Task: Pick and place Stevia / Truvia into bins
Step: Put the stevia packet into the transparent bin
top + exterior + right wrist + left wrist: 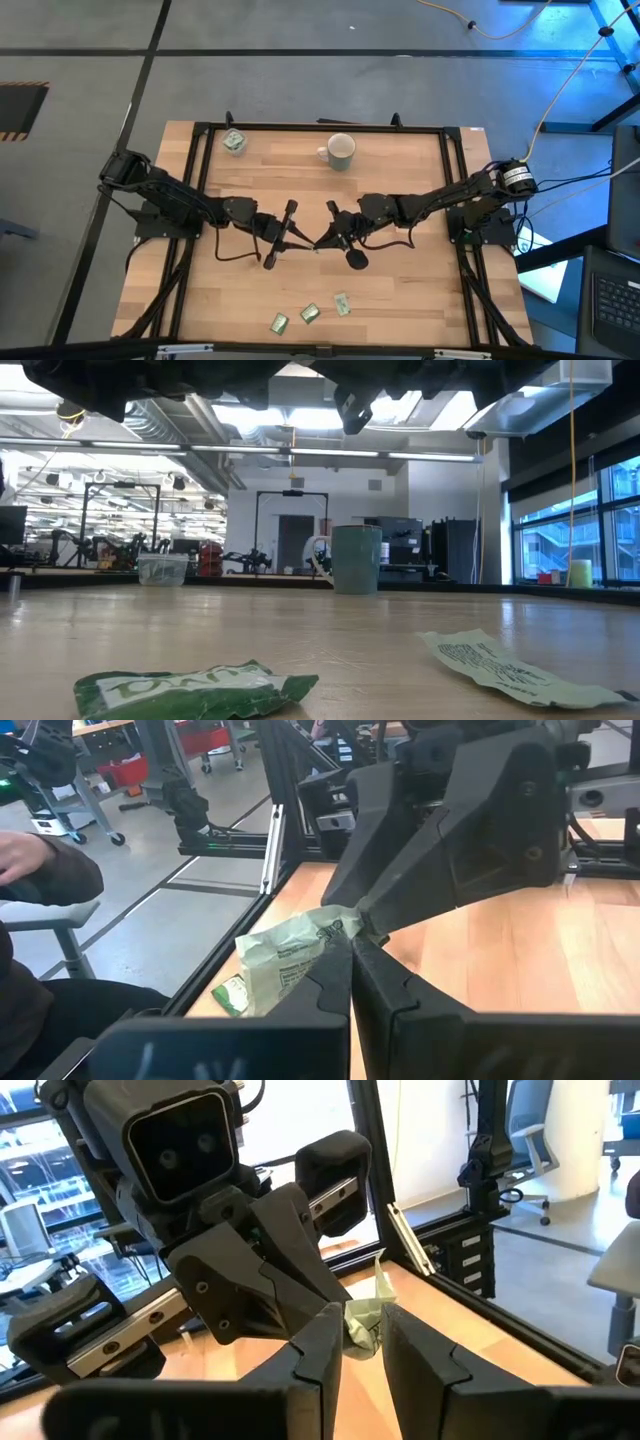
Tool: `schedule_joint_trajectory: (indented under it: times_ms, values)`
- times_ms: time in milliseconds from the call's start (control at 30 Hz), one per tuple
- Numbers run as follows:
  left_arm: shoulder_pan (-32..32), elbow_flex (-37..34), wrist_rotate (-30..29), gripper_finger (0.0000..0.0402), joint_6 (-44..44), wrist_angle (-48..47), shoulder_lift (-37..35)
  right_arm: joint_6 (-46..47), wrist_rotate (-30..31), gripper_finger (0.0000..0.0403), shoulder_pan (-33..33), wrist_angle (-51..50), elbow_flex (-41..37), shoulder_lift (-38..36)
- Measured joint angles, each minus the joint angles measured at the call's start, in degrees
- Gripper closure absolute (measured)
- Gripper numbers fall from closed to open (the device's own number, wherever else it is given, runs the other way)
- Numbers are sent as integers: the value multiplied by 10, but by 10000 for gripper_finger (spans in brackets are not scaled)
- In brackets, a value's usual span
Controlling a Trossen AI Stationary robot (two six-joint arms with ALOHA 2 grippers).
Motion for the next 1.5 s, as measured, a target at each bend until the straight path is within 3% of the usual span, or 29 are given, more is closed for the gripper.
schedule_joint_trajectory:
  times_ms: [233,467,700,800,900,1000,1067,1500]
  values:
    - [0,0,0,391,0,0,0,0,-1,400,0,0,0,0]
    - [0,0,-2,397,-9,0,0,-7,1,395,0,-7,0,-3]
    - [0,0,-8,397,-21,-7,0,-15,28,334,-1,-125,0,-62]
    - [0,0,-41,398,-21,-25,-3,-2,116,305,-2,-223,0,-95]
    - [0,0,-127,398,-15,-84,-18,21,194,288,-3,-319,0,-116]
    - [2,0,-223,398,-1,-146,-29,47,222,281,-2,-366,0,-120]
    - [2,0,-256,398,19,-167,-30,47,225,281,-1,-364,0,-120]
    - [2,0,-276,398,-26,-204,-30,17,227,280,0,-334,0,-120]
